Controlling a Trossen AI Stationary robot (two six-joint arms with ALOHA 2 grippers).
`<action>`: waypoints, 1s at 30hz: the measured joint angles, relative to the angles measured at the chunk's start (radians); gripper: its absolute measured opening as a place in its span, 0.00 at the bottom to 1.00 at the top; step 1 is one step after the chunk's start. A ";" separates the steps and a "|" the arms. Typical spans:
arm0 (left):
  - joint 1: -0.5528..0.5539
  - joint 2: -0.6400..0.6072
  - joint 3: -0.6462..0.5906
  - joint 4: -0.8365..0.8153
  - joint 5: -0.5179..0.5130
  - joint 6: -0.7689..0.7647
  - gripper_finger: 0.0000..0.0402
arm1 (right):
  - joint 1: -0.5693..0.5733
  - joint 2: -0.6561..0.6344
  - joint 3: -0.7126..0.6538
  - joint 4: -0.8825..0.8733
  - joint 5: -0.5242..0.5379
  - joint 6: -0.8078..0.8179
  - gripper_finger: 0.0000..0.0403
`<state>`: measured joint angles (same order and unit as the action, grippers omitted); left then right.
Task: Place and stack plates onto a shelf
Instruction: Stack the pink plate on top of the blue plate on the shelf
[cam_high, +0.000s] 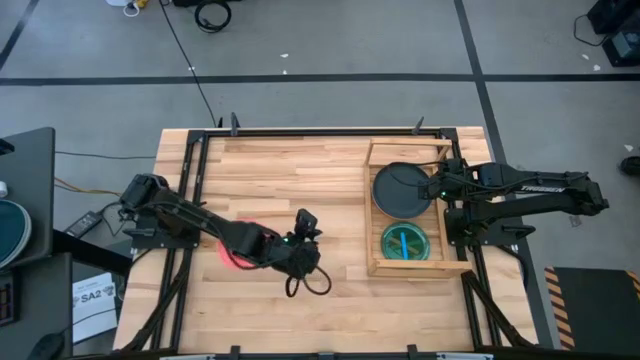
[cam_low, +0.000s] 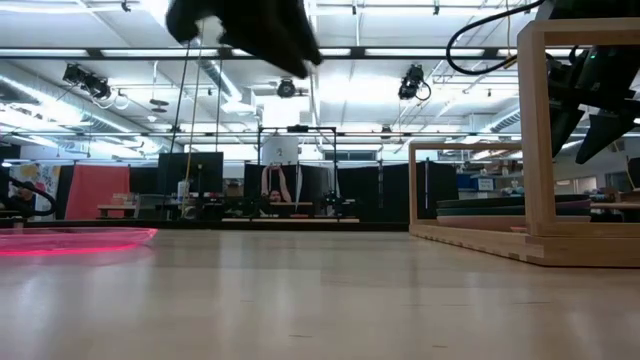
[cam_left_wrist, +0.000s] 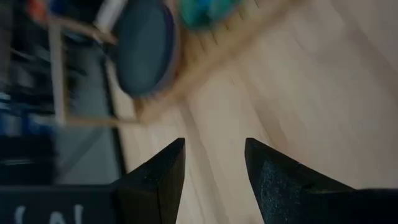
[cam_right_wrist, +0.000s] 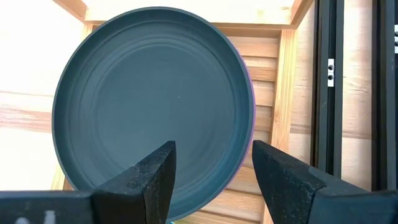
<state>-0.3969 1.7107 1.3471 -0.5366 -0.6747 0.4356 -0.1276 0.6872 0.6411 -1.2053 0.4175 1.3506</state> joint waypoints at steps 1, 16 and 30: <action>0.007 0.000 0.031 -0.086 0.024 -0.029 0.43 | 0.000 0.000 0.000 0.000 0.000 0.000 0.54; 0.251 -0.502 -0.144 -0.612 0.371 -0.397 0.43 | 0.000 0.014 0.000 0.006 0.000 -0.026 0.54; 0.417 -0.872 -0.604 -0.458 0.397 -0.678 0.43 | 0.000 0.045 0.000 0.007 -0.001 -0.026 0.54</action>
<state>0.0198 0.8392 0.7434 -0.9947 -0.2777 -0.2425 -0.1276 0.7324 0.6407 -1.1986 0.4167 1.3243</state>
